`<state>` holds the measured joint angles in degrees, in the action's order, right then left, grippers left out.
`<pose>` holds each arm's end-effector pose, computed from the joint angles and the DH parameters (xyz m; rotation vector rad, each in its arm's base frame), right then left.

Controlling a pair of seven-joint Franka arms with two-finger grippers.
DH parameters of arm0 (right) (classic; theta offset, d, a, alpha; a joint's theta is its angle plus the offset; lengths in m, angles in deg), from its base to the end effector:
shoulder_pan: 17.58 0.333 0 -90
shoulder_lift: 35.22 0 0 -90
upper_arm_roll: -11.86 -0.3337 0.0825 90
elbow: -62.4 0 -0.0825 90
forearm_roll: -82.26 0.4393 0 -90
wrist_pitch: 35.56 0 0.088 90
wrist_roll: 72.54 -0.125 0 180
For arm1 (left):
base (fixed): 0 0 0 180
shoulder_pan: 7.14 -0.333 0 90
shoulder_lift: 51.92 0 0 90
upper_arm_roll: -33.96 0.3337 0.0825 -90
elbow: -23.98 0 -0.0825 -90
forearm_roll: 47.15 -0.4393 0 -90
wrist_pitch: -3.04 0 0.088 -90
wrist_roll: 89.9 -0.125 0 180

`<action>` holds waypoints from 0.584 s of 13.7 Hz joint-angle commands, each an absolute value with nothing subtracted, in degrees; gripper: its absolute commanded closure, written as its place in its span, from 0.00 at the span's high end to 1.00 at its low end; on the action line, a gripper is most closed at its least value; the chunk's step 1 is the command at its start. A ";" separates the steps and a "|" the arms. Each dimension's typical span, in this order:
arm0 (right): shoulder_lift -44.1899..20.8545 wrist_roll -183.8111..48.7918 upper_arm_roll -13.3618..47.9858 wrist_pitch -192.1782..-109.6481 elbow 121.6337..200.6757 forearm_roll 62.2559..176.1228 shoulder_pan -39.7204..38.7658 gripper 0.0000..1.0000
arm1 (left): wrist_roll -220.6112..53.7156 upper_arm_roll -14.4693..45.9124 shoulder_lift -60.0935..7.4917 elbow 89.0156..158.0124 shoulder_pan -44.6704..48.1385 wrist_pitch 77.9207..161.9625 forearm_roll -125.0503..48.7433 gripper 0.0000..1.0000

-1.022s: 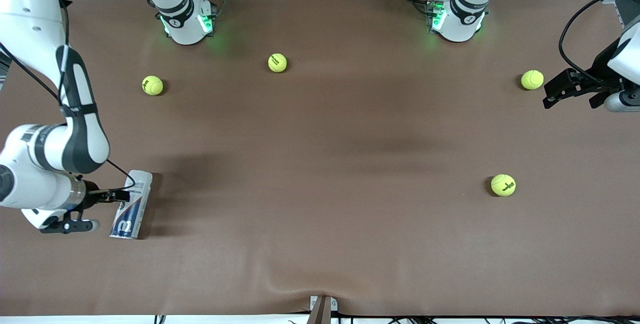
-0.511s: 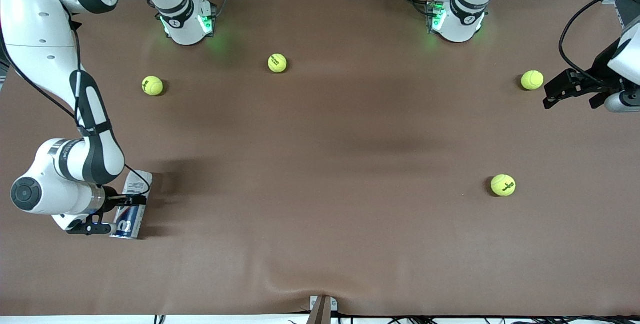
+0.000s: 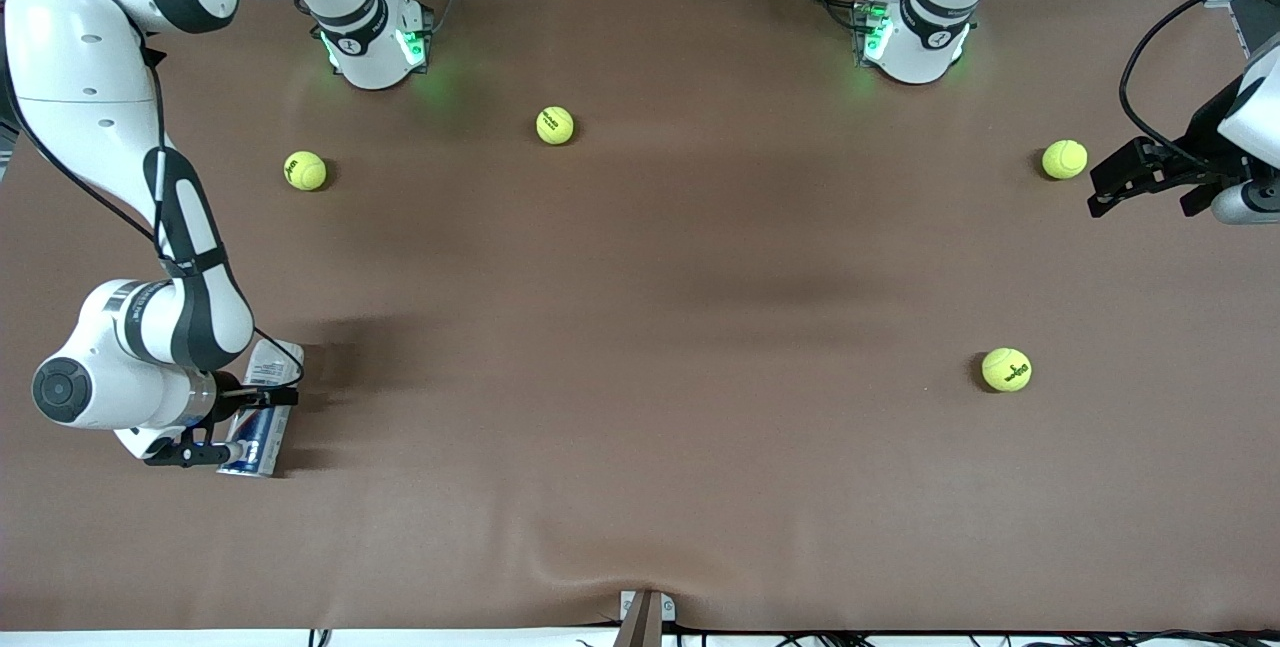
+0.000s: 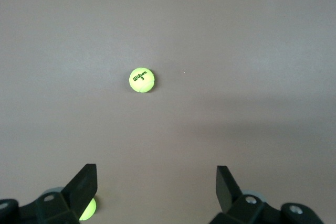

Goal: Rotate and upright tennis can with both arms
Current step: 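Close the right gripper around the can body and lift it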

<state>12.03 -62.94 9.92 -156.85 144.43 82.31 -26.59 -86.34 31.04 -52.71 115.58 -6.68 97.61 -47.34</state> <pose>0.7569 -0.0976 0.1489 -3.0881 -0.0533 0.2069 0.6133 -0.0360 0.6251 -3.1399 -0.0047 -0.1032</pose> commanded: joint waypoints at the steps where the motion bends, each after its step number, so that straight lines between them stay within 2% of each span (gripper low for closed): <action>1: 13.03 -59.98 8.96 -156.76 143.78 83.05 -27.68 1.00 | -86.65 30.88 -52.89 115.12 -7.23 97.00 -46.44 1.00; 6: 13.12 -59.89 8.96 -156.76 143.70 82.96 -27.68 1.00 | -86.65 30.88 -52.89 115.12 -7.23 97.00 -46.44 1.00; 7: 13.12 -59.80 8.96 -156.76 143.70 82.87 -27.68 0.95 | -86.65 30.88 -52.89 115.12 -7.23 96.91 -46.44 1.00; 8: 13.03 -59.71 8.88 -156.67 143.61 82.78 -27.68 0.84 | -86.65 30.88 -52.89 115.12 -7.23 97.00 -46.44 1.00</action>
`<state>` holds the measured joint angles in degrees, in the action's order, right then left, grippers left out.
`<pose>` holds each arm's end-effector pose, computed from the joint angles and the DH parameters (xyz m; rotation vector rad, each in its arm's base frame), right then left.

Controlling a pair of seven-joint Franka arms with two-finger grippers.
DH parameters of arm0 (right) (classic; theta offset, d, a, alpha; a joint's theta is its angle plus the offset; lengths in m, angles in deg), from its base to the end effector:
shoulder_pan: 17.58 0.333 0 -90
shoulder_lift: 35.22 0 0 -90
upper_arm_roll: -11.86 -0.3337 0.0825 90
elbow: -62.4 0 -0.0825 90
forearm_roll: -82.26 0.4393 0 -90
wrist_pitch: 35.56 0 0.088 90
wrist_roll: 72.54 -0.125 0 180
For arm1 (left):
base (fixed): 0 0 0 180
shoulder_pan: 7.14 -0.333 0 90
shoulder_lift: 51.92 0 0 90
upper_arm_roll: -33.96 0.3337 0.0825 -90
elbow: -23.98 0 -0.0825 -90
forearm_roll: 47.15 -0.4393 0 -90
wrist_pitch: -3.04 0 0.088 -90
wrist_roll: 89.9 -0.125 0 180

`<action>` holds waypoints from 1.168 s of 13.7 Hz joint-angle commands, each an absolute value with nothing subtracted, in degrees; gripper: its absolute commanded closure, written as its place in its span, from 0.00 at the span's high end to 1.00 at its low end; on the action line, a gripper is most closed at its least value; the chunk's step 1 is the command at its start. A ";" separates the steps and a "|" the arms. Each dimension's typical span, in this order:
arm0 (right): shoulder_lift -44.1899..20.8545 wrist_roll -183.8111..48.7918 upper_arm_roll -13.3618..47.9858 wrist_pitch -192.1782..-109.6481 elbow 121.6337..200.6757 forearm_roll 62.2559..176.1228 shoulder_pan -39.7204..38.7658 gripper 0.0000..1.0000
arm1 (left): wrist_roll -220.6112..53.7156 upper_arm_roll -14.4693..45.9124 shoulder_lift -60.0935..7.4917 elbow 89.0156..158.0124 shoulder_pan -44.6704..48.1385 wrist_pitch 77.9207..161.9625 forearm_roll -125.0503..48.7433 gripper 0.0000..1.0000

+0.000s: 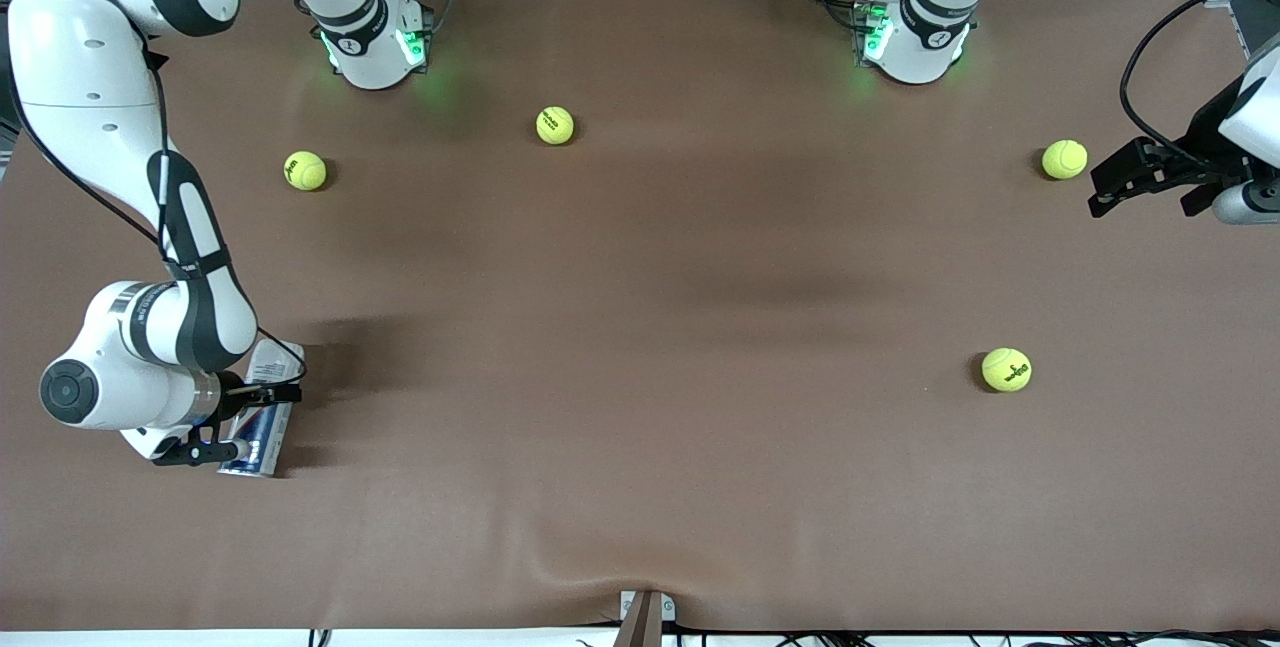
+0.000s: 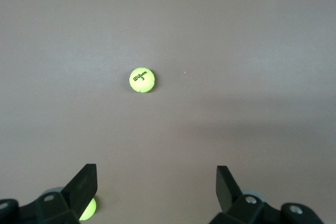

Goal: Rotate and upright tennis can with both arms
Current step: 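Close the right gripper around the can body and lift it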

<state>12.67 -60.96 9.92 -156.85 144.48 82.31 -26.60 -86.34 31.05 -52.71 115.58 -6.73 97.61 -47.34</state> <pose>0.7545 -0.0973 0.1400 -3.0810 -0.1060 0.2236 0.6133 -0.0354 0.6251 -3.1398 -0.0063 -0.1032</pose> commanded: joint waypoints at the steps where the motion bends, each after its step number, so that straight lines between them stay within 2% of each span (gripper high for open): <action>1: 13.03 -58.58 8.96 -156.67 143.43 82.78 -27.68 0.80 | -86.65 30.88 -52.89 115.12 -7.23 96.91 -46.44 1.00; 5: 12.33 -56.28 8.88 -156.50 142.82 82.78 -27.33 0.82 | -86.65 30.88 -52.89 115.12 -7.23 97.00 -46.44 1.00; 6: 12.16 -55.85 8.70 -156.41 142.38 82.78 -26.81 0.86 | -86.65 30.88 -52.89 115.12 -7.23 97.00 -46.44 1.00; 10: 8.39 -50.94 6.24 -154.40 142.03 82.78 -24.09 0.86 | -86.65 30.88 -52.80 115.12 -7.84 97.00 -46.35 1.00; 16: 1.17 -50.83 6.06 -149.55 142.55 83.22 -8.37 0.84 | -86.65 30.88 -52.80 115.12 -7.76 96.91 -46.09 1.00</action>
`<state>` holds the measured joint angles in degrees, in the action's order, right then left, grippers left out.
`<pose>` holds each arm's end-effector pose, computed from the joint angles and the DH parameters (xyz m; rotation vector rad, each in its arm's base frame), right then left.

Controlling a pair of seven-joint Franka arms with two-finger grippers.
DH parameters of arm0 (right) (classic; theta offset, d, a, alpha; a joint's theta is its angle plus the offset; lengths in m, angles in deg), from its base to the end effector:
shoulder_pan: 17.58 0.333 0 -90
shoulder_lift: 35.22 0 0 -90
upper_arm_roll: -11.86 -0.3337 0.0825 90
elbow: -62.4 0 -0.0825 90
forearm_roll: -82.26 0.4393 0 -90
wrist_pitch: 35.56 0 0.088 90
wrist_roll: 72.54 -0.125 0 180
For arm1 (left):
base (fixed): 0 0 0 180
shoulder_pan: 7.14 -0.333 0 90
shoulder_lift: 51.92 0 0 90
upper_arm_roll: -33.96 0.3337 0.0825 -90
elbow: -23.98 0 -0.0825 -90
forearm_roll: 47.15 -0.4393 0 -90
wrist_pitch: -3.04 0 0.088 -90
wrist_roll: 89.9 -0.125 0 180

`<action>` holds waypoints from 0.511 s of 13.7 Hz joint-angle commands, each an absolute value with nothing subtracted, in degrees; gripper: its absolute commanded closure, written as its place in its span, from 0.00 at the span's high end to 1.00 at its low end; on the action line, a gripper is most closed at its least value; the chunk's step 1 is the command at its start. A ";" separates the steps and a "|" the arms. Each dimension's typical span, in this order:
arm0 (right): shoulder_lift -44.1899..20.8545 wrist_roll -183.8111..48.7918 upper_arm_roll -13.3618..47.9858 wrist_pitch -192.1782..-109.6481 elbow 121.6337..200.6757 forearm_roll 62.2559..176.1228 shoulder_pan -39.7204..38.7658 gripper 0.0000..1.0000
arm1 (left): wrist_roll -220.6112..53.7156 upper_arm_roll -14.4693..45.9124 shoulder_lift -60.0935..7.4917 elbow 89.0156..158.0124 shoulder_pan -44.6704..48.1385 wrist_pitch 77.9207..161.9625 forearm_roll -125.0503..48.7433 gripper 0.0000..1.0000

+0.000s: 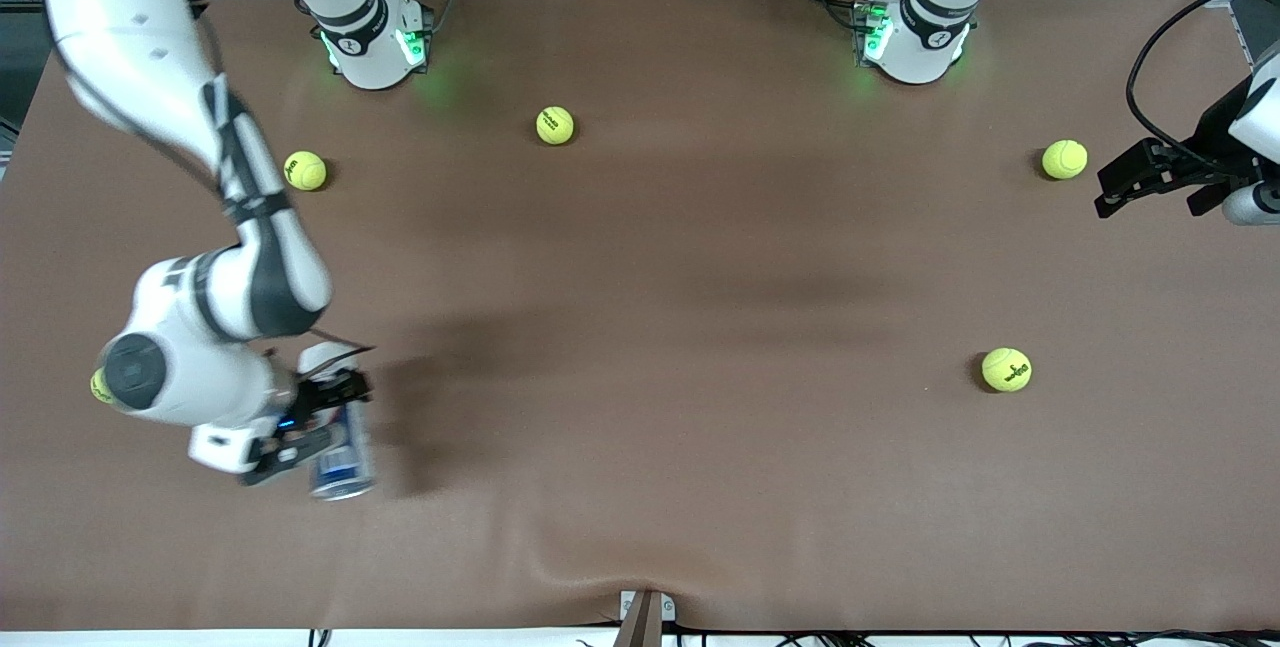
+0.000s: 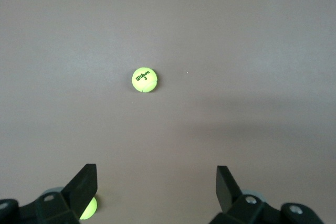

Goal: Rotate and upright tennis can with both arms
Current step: 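Carry the can to mid-table and lay it down on its side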

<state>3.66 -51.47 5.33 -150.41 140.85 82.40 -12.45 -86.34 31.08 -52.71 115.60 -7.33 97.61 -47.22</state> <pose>0.7714 0.1427 0.2865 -2.9504 -0.8269 0.0506 0.6136 -0.0289 0.6249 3.1382 0.0237 0.1024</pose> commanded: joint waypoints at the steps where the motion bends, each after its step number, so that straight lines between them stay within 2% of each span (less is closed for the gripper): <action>1: 0.73 -50.66 6.06 -149.55 142.55 83.31 -6.00 0.84 | -86.65 30.88 -52.80 115.12 -7.84 97.00 -46.09 1.00; 4: 1.17 -49.87 5.71 -151.12 142.46 83.31 2.87 0.83 | -86.65 30.88 -52.89 115.12 -7.84 96.91 -46.09 1.00; 7: 2.30 -49.52 5.80 -156.91 142.73 82.79 11.66 0.83 | -86.73 30.88 -52.80 115.12 -7.84 97.00 -46.18 1.00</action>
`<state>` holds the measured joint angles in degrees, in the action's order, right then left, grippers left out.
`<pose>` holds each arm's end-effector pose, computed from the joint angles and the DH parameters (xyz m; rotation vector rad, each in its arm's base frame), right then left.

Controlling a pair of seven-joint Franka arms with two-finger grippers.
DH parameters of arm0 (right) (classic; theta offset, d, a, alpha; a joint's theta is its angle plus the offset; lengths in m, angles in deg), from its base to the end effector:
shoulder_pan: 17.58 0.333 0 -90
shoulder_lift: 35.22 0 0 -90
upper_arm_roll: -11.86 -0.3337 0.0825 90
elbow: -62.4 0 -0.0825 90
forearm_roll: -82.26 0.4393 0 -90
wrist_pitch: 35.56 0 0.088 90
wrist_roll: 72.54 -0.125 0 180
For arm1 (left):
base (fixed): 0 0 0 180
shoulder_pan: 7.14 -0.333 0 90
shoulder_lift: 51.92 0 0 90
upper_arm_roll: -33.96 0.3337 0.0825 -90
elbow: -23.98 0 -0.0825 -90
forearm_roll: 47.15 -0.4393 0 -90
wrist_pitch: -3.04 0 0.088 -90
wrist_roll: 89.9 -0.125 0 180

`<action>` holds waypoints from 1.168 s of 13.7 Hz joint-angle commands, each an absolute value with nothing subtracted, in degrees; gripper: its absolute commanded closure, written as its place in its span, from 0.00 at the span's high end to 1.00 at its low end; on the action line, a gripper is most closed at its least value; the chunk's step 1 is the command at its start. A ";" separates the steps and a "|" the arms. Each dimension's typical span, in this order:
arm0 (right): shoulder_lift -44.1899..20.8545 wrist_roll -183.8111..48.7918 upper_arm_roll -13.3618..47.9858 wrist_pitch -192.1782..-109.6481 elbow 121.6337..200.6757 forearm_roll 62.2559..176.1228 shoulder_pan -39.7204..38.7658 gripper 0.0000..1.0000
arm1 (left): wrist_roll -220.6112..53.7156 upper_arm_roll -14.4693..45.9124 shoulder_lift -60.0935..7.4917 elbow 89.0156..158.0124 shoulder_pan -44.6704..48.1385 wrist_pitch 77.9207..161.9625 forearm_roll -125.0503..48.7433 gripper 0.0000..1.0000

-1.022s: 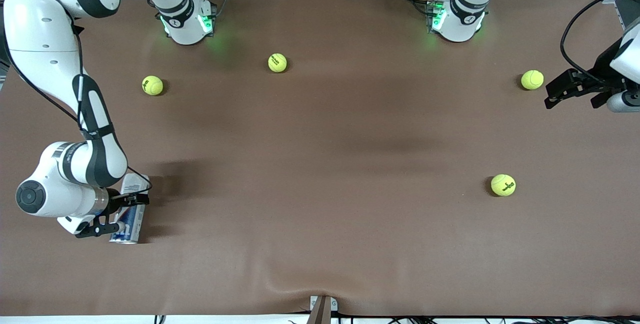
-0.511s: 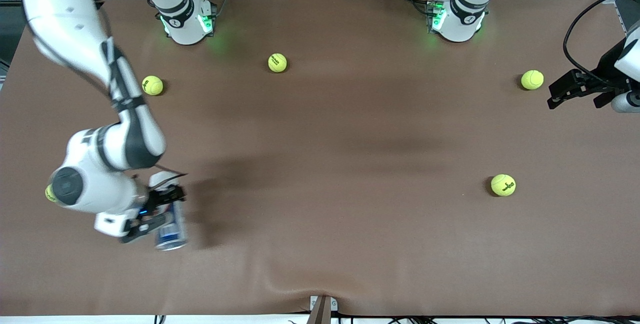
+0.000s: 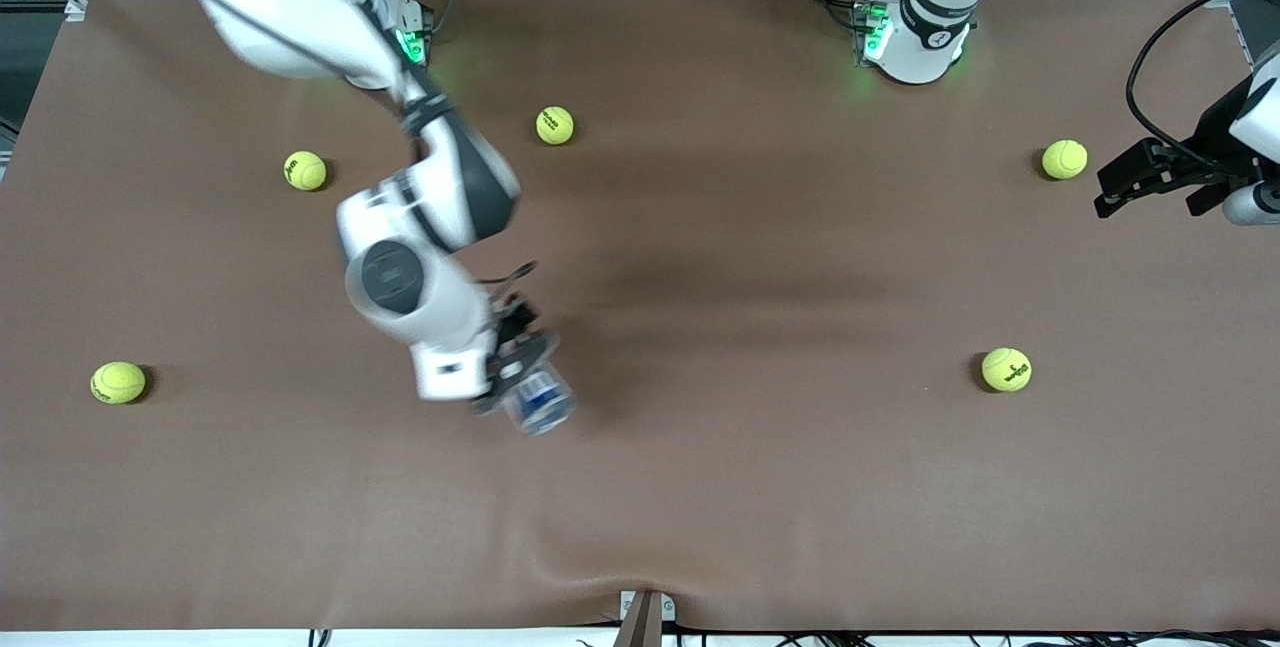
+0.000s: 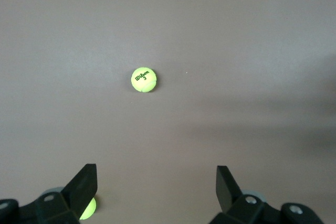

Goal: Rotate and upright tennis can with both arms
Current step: 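Carry the can to mid-table and lay it down on its side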

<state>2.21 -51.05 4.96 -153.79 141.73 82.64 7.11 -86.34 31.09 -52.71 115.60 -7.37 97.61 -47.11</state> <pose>0.6808 0.3989 0.3039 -2.7573 -1.3280 -0.0352 0.6136 -0.0286 0.6249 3.1363 0.0252 0.1022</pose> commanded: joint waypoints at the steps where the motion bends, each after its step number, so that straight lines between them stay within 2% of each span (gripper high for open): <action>1: 3.01 -47.60 5.80 -159.63 143.16 82.61 14.30 0.83 | -86.65 30.88 -52.71 115.12 -7.76 97.00 -46.18 1.00; 5: 6.25 -36.10 5.89 -165.63 143.26 81.56 19.50 0.84 | -86.82 30.88 -52.71 115.12 -7.84 97.00 -46.18 1.00; 11: 15.04 -32.73 5.97 -173.96 142.82 63.12 23.20 0.83 | -87.00 30.71 -51.75 115.21 -7.75 96.91 -46.09 1.00; 15: 15.94 -31.24 6.24 -175.04 142.55 59.06 23.29 0.84 | -86.30 30.44 -52.27 114.42 -7.23 96.91 -47.23 1.00; 16: 15.41 -30.45 6.15 -174.52 142.47 58.97 23.03 1.00 | -86.47 30.44 -52.36 114.42 -7.58 96.91 -47.06 1.00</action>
